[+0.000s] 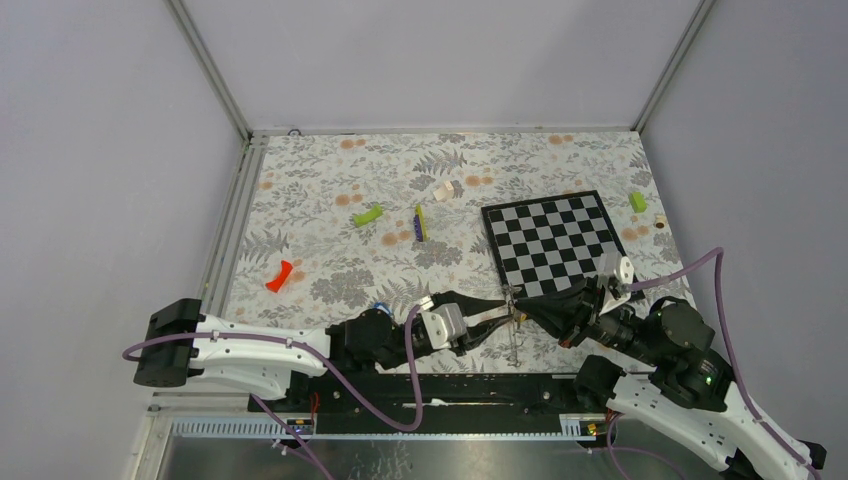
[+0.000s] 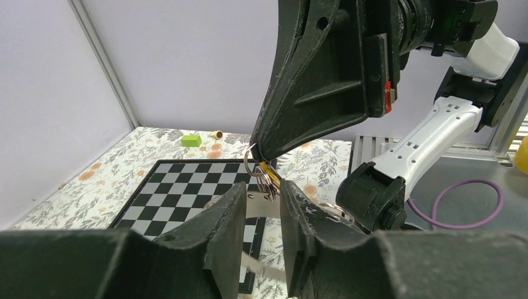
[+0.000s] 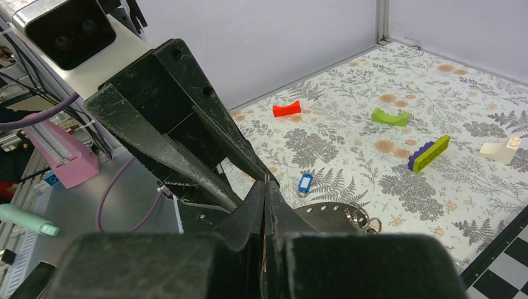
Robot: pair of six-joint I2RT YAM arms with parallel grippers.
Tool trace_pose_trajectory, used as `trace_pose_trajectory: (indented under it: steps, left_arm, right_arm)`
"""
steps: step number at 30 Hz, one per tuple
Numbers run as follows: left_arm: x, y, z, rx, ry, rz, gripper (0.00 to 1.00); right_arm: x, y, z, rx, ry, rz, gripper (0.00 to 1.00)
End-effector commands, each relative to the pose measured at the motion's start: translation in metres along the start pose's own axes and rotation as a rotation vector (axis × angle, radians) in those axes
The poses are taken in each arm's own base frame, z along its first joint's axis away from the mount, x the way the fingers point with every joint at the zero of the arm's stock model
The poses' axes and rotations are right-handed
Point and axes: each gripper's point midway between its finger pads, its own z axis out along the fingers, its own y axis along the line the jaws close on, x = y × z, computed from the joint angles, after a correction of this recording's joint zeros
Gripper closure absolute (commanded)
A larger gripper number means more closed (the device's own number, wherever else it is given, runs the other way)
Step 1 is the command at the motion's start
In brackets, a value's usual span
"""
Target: Remove the keys from the keyring
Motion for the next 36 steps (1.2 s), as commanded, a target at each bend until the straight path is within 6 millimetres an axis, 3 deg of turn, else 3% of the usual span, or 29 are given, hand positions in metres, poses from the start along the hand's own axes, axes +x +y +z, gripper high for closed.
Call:
trace_pose_trajectory:
  steps: [1,11,21,27,31,36]
  left_arm:
    - [-0.0303,0.0051,0.0067,-0.029,-0.095,-0.038,0.69]
    - [-0.0278,0.0043,0.0094,-0.03,-0.09,-0.038,0.69]
    - [-0.0299,0.0038,0.0104,-0.027,-0.096,-0.036,0.76]
    - [-0.0326,0.0024,0.0108,-0.018,-0.109,-0.035,0.86]
    - [-0.0336,0.0025,0.0103,-0.018,-0.118,-0.034,1.0]
    - [-0.0362,0.0028,0.0078,-0.015,-0.126,-0.036,1.0]
  right_arm:
    - [-0.0247,0.0127,-0.0011,-0.059,-0.097,-0.012,1.0]
    - [-0.0268,0.0185,-0.0024,-0.091,-0.11,-0.013,1.0]
    - [-0.0236,0.0196,-0.0004,-0.101,-0.101,-0.011,1.0]
    - [-0.0212,0.0192,-0.0008,-0.101,-0.095,-0.009,1.0]
    - [-0.0222,0.0184,-0.0028,-0.093,-0.099,-0.008,1.0]
    - [-0.0225,0.0111,-0.0066,-0.047,-0.105,-0.005,1.0]
